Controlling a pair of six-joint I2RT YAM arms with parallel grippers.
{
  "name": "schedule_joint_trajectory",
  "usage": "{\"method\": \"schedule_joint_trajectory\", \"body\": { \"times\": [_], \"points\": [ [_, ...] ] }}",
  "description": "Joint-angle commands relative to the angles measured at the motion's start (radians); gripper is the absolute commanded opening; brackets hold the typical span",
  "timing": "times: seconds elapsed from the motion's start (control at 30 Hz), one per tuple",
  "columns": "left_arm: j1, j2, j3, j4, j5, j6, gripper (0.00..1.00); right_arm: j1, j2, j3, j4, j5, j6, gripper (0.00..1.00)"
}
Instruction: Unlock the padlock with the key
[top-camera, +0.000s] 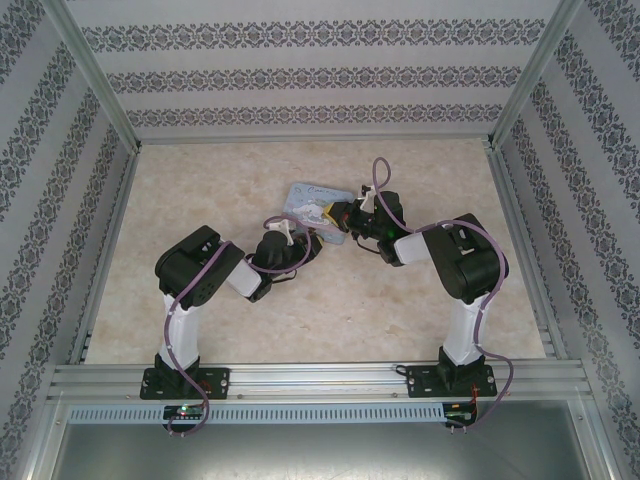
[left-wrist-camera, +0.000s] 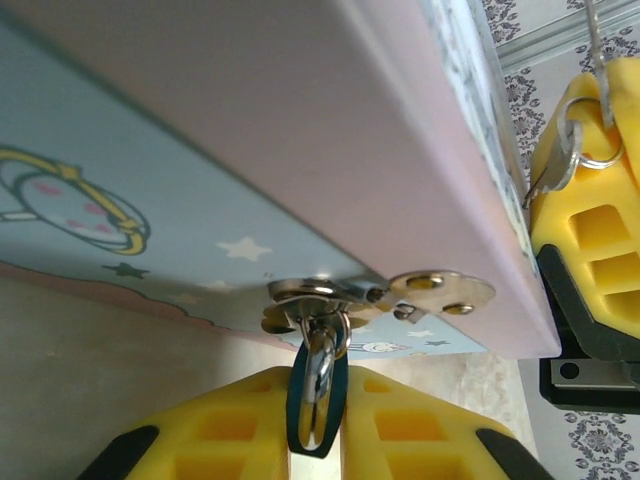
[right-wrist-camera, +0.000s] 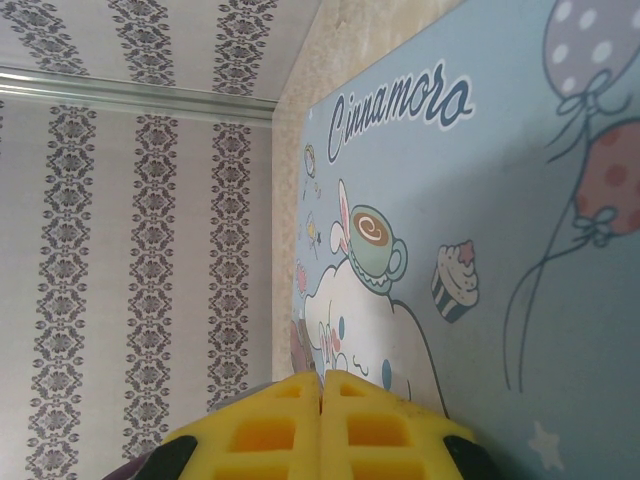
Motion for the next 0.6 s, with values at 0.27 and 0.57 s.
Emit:
{"method": "schedule_joint_trajectory", "body": {
  "times": [0.27,0.57],
  "points": [
    [-0.004,0.007,-0.009,-0.012,0.009,-0.049,0.0,-0.017,-0.003,0.012,-0.055,-0.023,-0.011,0.0],
    [0.023,-0.086,0.022,-0.168,0.128,-0.086,0.0,-0.016,-0.157,-0.039,-0.091,-0.081,-0.028,0.0]
  ]
}}
